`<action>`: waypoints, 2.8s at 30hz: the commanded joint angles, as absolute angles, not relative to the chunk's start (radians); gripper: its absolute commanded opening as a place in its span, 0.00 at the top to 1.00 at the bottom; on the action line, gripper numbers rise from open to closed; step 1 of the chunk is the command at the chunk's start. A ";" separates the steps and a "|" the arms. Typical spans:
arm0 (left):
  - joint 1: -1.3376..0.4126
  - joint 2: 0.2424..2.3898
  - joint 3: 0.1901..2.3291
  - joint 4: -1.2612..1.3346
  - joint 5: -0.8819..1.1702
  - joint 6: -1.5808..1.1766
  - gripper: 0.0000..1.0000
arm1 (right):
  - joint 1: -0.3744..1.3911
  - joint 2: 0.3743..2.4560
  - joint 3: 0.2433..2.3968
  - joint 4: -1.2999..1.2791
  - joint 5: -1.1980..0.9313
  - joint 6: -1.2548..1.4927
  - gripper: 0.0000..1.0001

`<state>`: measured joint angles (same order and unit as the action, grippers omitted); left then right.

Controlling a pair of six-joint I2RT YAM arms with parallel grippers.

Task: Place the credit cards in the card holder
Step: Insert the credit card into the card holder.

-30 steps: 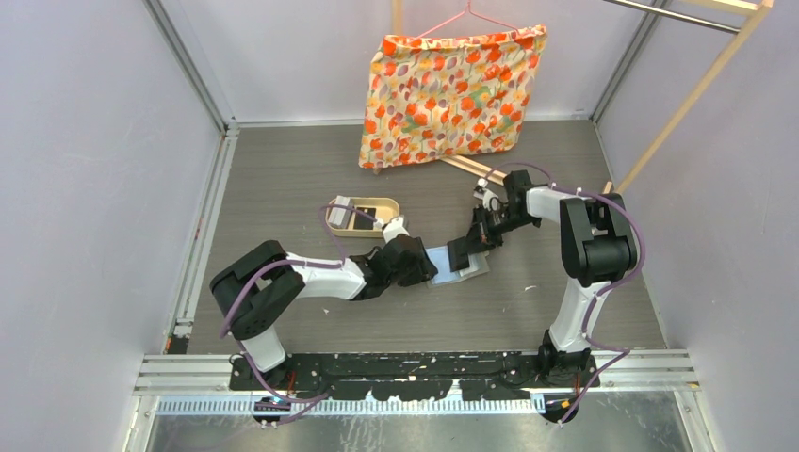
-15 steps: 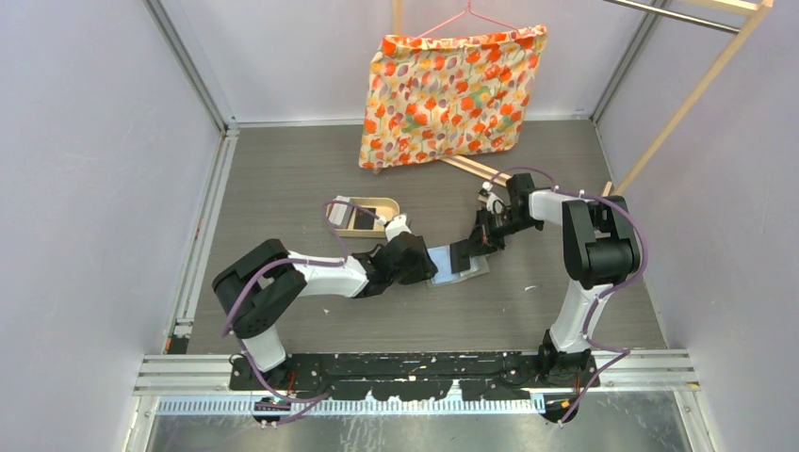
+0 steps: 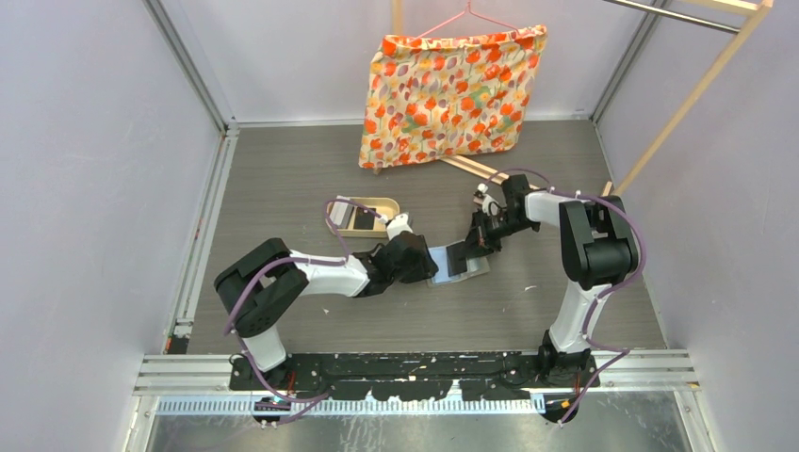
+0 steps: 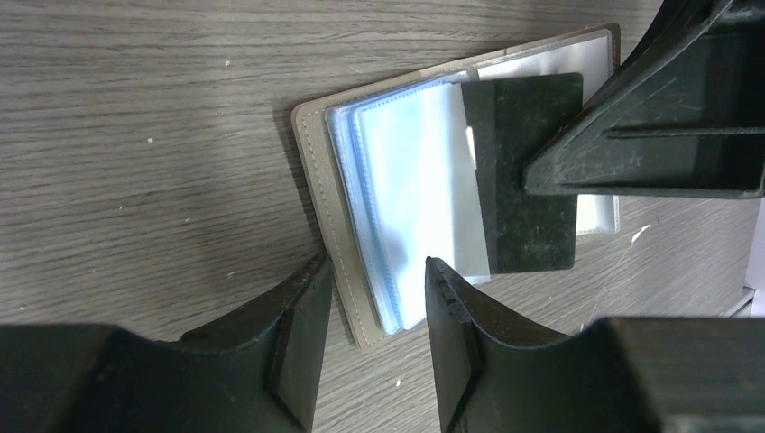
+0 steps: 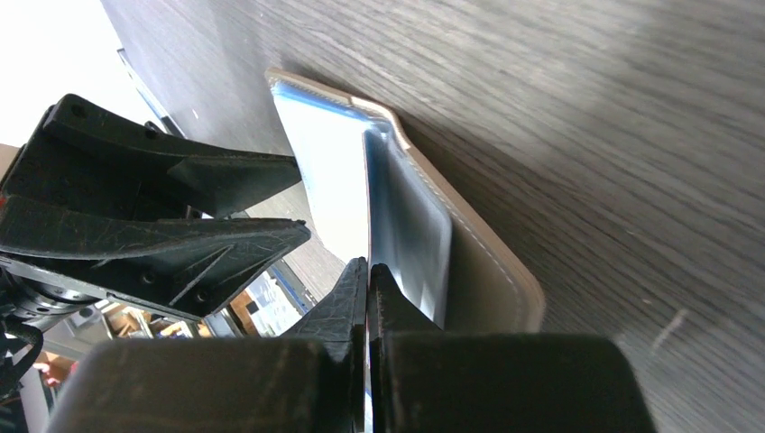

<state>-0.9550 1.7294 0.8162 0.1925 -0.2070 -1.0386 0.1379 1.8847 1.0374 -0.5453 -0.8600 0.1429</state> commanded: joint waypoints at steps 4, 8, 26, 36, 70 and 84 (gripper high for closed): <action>-0.938 1.796 0.795 0.117 -0.196 -1.003 0.55 | 0.159 1.874 1.032 -0.529 -0.895 0.150 0.99; -0.930 1.795 0.793 0.129 -0.185 -0.998 0.56 | 0.158 1.886 1.040 -0.538 -0.885 0.149 0.95; -0.918 1.599 0.769 0.095 -0.128 -0.819 0.54 | 0.168 1.853 1.098 -0.623 -0.807 0.059 0.63; -0.941 1.457 0.674 0.313 0.042 -0.871 0.53 | 0.203 1.843 1.119 -0.646 -0.736 0.028 0.60; -0.911 1.639 0.693 0.489 -0.018 -0.957 0.59 | 0.364 1.802 1.191 -0.763 -0.595 -0.130 0.48; -0.899 1.664 0.662 0.568 -0.018 -0.944 0.61 | 0.360 1.827 1.225 -0.817 -0.655 -0.195 0.43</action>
<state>-0.9012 1.6688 0.6666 0.4774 -0.0246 -0.9585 0.3626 1.8450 1.1862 -0.7940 -0.6186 -0.1711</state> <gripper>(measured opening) 0.396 0.571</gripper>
